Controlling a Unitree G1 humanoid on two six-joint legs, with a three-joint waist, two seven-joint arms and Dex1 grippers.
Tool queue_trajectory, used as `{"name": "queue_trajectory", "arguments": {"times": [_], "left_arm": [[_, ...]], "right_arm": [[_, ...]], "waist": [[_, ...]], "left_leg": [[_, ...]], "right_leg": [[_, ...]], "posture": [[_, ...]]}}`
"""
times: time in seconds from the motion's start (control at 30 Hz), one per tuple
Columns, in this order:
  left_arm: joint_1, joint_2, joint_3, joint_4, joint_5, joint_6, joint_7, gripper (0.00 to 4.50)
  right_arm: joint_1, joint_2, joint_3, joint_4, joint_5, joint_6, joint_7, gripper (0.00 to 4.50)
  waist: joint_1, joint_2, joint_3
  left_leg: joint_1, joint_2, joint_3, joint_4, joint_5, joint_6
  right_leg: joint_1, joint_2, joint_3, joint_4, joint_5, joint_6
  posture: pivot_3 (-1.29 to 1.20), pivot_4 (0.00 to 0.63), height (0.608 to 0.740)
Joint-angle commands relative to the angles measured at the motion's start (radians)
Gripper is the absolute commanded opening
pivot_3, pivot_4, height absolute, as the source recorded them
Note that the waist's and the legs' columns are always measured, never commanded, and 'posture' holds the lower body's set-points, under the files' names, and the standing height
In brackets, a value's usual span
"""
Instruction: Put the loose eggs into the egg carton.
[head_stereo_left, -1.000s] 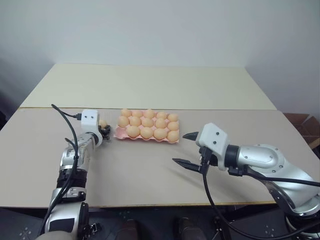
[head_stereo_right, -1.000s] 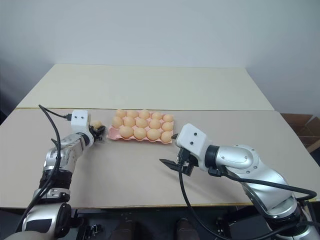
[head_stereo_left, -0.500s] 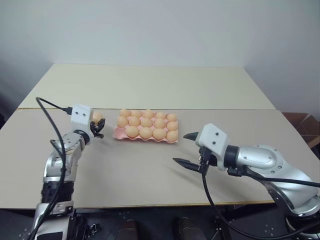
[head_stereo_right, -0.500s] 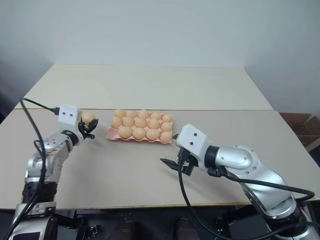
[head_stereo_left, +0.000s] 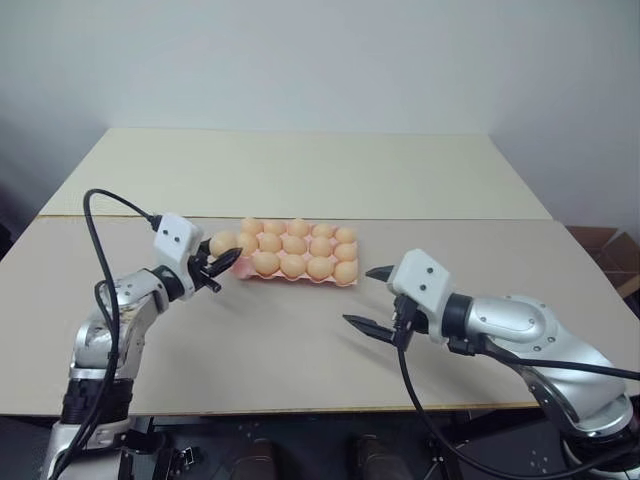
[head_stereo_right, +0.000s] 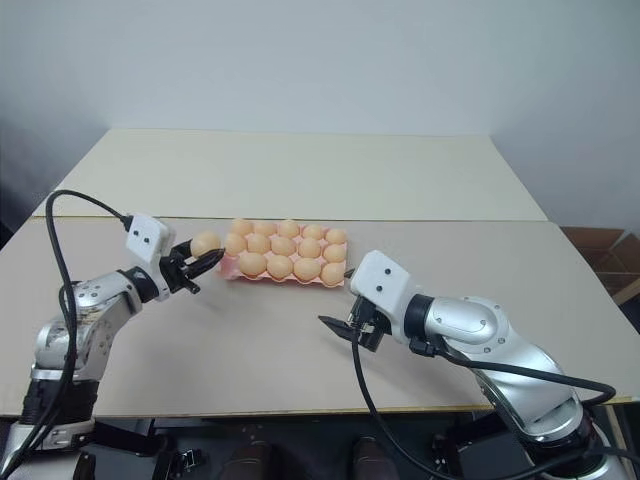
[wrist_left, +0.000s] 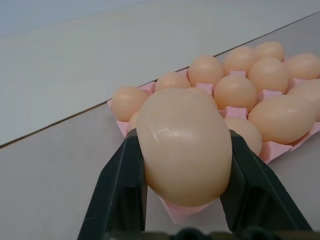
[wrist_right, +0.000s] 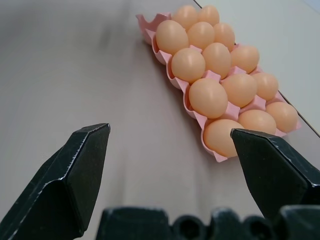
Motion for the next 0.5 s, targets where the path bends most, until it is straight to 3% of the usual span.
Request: {"name": "queue_trajectory", "arguments": {"times": [0.03, 0.23, 0.5], "left_arm": [[-0.036, -0.004, -0.022, 0.024, 0.008, -0.043, -0.022, 2.53], [-0.038, -0.007, -0.012, 0.042, 0.012, -0.056, -0.01, 4.48], [0.103, 0.075, 0.11, -0.112, -0.063, -0.009, -0.036, 4.48]], "right_arm": [[0.002, -0.003, -0.01, -0.034, -0.012, -0.006, -0.014, 4.5], [0.0, -0.007, -0.015, -0.031, -0.015, -0.007, -0.011, 4.5], [-0.008, -0.014, -0.014, -0.019, -0.016, -0.021, 0.008, 4.5]], "waist": [[0.0, 0.0, 0.0], [-0.001, 0.0, 0.0], [-0.015, 0.0, 0.0]], "left_leg": [[0.0, 0.0, 0.0, 0.0, 0.0, 0.0], [0.0, 0.0, 0.0, 0.0, 0.0, 0.0], [0.0, 0.0, 0.0, 0.0, 0.0, 0.0]], "right_leg": [[0.0, 0.0, 0.0, 0.0, 0.0, 0.0], [0.0, 0.0, 0.0, 0.0, 0.0, 0.0], [0.0, 0.0, 0.0, 0.0, 0.0, 0.0]], "posture": [[0.0, 0.15, 0.74], [0.0, 0.15, 0.74], [0.0, 0.15, 0.74]]}}
